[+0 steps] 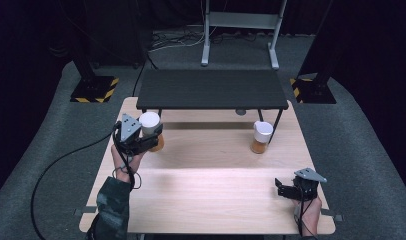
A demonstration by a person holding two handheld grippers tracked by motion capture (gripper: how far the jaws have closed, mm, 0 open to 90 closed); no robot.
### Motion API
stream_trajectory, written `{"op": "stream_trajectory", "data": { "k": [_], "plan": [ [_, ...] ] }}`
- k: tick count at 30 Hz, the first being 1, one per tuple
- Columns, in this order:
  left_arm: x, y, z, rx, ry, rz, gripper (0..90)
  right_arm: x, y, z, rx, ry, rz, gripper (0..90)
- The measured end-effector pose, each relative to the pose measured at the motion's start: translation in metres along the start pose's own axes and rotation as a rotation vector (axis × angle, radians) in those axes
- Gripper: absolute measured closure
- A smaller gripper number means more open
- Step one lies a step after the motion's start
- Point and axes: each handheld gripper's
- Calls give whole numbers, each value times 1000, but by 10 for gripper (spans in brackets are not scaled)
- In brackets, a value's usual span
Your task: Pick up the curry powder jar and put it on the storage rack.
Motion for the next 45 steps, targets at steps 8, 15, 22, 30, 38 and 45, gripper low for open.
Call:
{"op": "stream_trajectory", "data": {
  "k": [8, 15, 22, 30, 38, 45],
  "plan": [
    [7, -3, -1, -5, 0, 4, 334, 1, 0, -1, -1, 1, -6, 9],
    [15, -6, -1, -17, -5, 3, 334, 1, 0, 0, 3, 2, -7, 11],
    [23, -8, 0, -22, -15, 13, 334, 1, 0, 0, 5, 1, -6, 11],
    [32, -12, -3, -38, -20, 7, 334, 1, 0, 1, 7, 1, -6, 11],
    [38, -16, -3, -50, -17, 7, 334, 1, 0, 1, 8, 0, -6, 11],
    [44, -19, -4, -60, -14, 14, 334, 1, 0, 1, 8, -1, -6, 11]
  ]
}}
Point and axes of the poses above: each handheld gripper's, and its own axes: y roughly backward along the jaws, x roughly out of its top, z roughly to its right, and after that the axes turned 6 degrees about x, right-handed
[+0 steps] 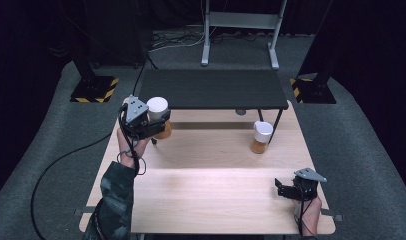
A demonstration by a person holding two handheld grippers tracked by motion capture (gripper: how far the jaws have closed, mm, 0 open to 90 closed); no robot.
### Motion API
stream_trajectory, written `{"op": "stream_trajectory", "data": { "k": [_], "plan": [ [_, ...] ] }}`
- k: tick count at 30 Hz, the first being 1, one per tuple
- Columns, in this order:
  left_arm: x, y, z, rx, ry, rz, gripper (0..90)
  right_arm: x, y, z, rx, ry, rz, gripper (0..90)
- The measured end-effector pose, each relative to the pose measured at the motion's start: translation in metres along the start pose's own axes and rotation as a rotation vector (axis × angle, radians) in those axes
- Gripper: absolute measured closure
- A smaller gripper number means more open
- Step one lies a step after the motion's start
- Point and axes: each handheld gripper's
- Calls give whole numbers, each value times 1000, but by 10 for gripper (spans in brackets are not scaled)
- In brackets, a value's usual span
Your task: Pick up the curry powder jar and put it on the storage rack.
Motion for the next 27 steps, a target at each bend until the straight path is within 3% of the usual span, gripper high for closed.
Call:
{"op": "stream_trajectory", "data": {
  "k": [27],
  "plan": [
    [28, -10, -3, -25, -12, 30, 334, -1, 1, 1, 4, -5, 4, 10]
  ]
}}
Point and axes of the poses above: each handheld gripper's, and its own axes: y roughly backward along the jaws, x roughly out of its top, z roughly to its right, and after that the axes turned 6 degrees about x, right-handed
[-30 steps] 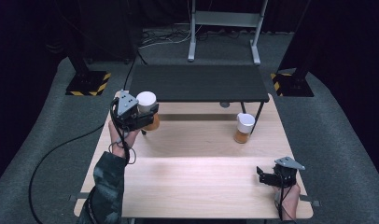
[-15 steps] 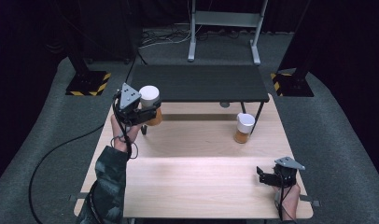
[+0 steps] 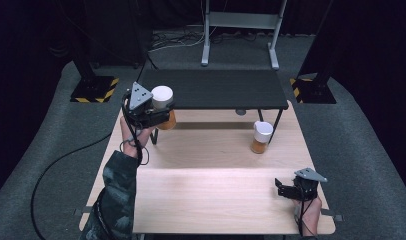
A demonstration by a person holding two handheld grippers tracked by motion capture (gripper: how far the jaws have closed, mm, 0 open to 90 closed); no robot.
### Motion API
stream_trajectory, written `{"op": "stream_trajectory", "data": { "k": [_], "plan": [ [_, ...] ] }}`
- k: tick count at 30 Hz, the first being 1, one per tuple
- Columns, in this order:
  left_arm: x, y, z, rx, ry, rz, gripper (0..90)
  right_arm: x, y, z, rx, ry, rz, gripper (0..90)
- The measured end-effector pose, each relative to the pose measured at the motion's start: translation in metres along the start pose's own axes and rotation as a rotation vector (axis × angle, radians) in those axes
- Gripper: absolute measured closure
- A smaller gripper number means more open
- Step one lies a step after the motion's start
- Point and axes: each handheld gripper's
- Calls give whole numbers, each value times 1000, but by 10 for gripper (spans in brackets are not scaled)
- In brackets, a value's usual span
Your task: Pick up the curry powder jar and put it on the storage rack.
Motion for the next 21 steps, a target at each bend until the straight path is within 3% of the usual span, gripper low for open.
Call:
{"op": "stream_trajectory", "data": {
  "k": [21],
  "plan": [
    [21, -9, -6, 4, -9, 21, 334, 0, 0, 1, 2, -3, 1, 10]
  ]
}}
Point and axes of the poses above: each handheld gripper's, and its own axes: y roughly backward along the jaws, x roughly out of its top, z roughly to its right, and after that the axes turned 6 degrees about x, right-handed
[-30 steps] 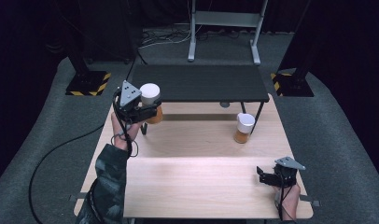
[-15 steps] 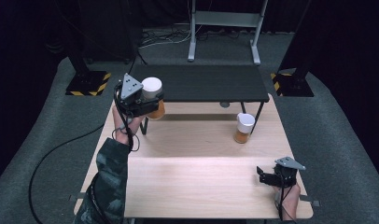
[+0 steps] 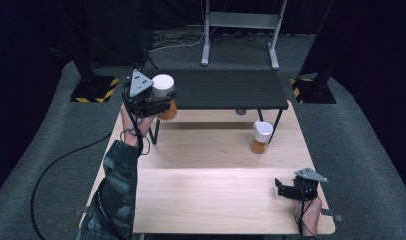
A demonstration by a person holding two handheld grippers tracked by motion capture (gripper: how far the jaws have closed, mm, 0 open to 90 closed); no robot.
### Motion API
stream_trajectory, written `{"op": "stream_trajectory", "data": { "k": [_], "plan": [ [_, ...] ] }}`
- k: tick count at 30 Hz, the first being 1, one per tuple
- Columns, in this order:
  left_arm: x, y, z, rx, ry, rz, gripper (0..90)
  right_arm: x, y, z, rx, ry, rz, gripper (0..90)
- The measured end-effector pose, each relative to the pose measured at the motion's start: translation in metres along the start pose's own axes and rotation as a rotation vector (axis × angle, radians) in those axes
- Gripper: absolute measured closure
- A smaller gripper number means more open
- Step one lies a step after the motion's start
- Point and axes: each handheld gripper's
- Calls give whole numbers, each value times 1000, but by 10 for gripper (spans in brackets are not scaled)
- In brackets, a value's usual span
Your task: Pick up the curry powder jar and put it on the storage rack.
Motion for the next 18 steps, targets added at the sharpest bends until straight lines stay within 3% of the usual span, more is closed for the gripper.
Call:
{"op": "stream_trajectory", "data": {
  "k": [18],
  "plan": [
    [10, -15, -8, 15, 24, 2, 334, 0, 0, 1, 3, -2, 2, 10]
  ]
}}
Point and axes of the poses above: each handheld gripper's, and its own axes: y roughly backward along the jaws, x roughly out of its top, z roughly to its right, and after that the axes turned 6 degrees about x, right-handed
